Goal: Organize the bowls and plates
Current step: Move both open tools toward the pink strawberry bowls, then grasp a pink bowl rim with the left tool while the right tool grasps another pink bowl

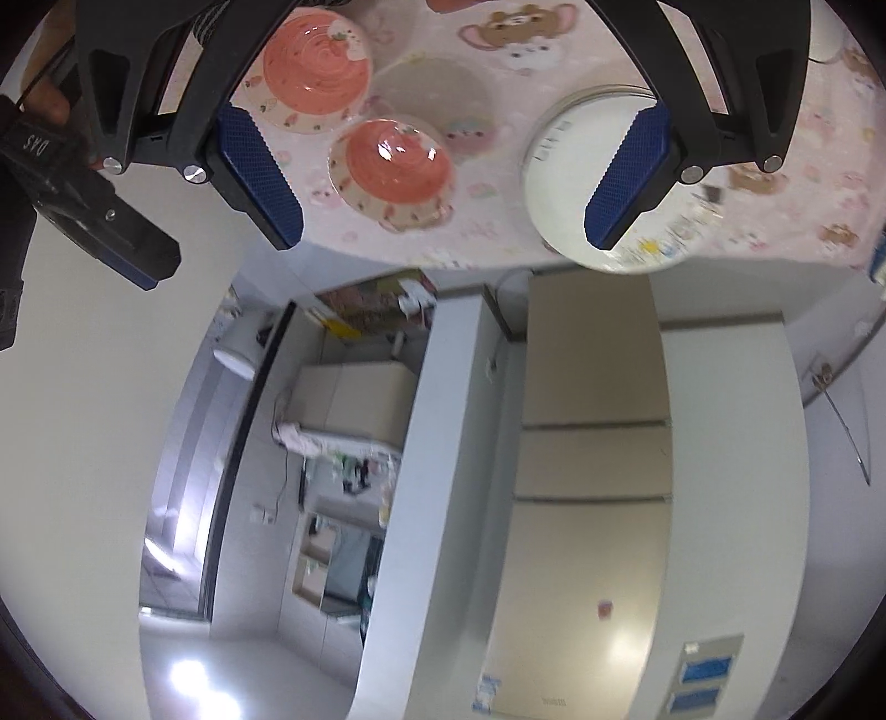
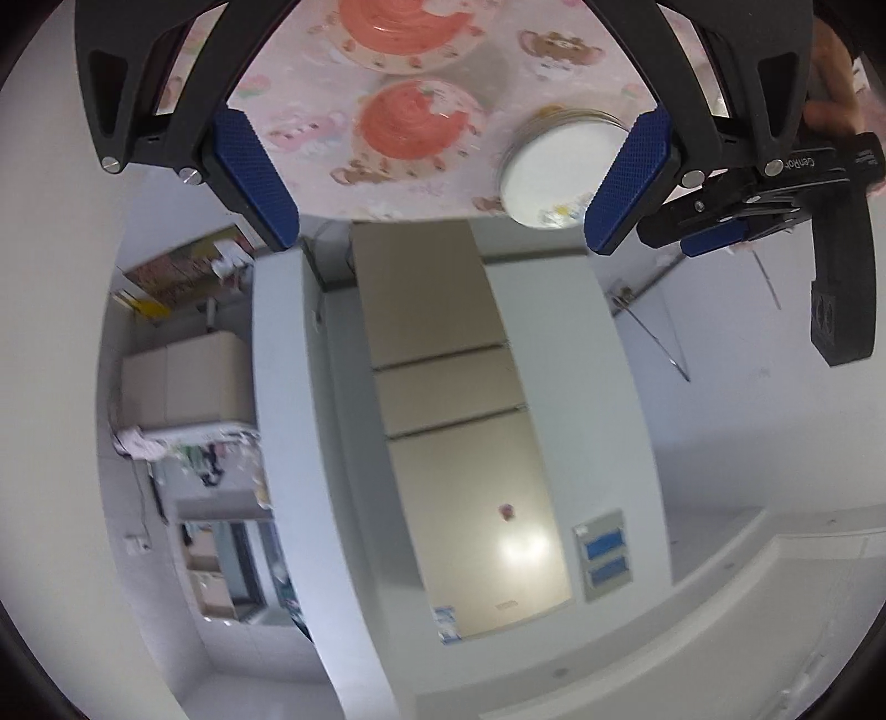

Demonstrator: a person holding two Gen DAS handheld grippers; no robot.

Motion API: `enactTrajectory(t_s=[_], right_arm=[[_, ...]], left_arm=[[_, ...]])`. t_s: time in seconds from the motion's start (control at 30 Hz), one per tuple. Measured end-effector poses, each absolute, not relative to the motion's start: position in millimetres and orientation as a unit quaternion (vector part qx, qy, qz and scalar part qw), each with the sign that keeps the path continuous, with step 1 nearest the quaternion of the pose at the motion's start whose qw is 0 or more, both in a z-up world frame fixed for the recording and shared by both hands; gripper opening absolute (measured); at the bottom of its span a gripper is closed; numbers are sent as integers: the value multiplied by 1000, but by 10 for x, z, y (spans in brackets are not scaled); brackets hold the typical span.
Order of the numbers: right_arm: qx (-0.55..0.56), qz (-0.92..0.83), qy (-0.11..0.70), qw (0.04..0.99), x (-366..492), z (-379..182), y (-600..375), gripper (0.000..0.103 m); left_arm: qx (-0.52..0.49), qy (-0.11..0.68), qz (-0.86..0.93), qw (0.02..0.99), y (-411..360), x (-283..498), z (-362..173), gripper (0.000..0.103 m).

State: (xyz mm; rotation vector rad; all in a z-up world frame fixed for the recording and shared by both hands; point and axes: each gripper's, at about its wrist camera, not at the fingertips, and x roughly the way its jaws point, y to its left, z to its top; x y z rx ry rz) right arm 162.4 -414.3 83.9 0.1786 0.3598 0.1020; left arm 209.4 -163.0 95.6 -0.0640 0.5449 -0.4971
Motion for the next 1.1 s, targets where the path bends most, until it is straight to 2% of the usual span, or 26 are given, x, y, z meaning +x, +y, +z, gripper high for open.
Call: enactTrajectory(t_s=[0.17,0.23,0.3,0.37,0.43,0.47,0.53,0.6,0.63,0.7,0.77,0.9,0.97,1.07,1.1], right_arm=[[81,29,220,972,1807,559,-4354,101],[90,44,246,964,1917,408,-4407,90],[95,37,269,958,1997,248,-4451,83],[99,28,305,947,2132,78,-4478,71],[99,35,331,938,2244,-62,-4488,49],[103,39,341,934,2278,-113,-4494,46],[120,51,352,927,2341,-196,-4542,43],[143,68,358,920,2377,-254,-4585,38],[150,72,360,918,2382,-261,-4592,36],[160,68,365,915,2406,-293,-4617,36],[178,68,371,909,2451,-332,-4633,36],[157,59,402,900,2576,-405,-4570,36],[133,53,423,895,2660,-471,-4539,30],[143,74,437,885,2753,-540,-4557,26],[144,80,438,884,2772,-540,-4546,21]], left_arm=[[-22,327,-237,915,-1899,2358,526,103],[-15,345,-231,910,-1982,2433,358,103],[-18,360,-223,906,-2021,2495,218,103],[-25,376,-222,899,-2027,2551,77,103],[-36,391,-226,892,-1998,2607,-38,103],[-41,396,-227,889,-1980,2632,-89,102],[-55,408,-235,880,-1938,2688,-169,95],[-64,421,-239,873,-1930,2746,-233,81],[-68,428,-239,869,-1923,2768,-262,77],[-70,438,-241,863,-1923,2799,-320,63],[-68,446,-239,860,-1929,2827,-383,55],[-84,454,-242,854,-1921,2879,-436,48],[-86,456,-240,853,-1936,2903,-439,45],[-76,459,-239,852,-1999,2947,-450,44],[-76,462,-240,850,-2018,2970,-466,44]])
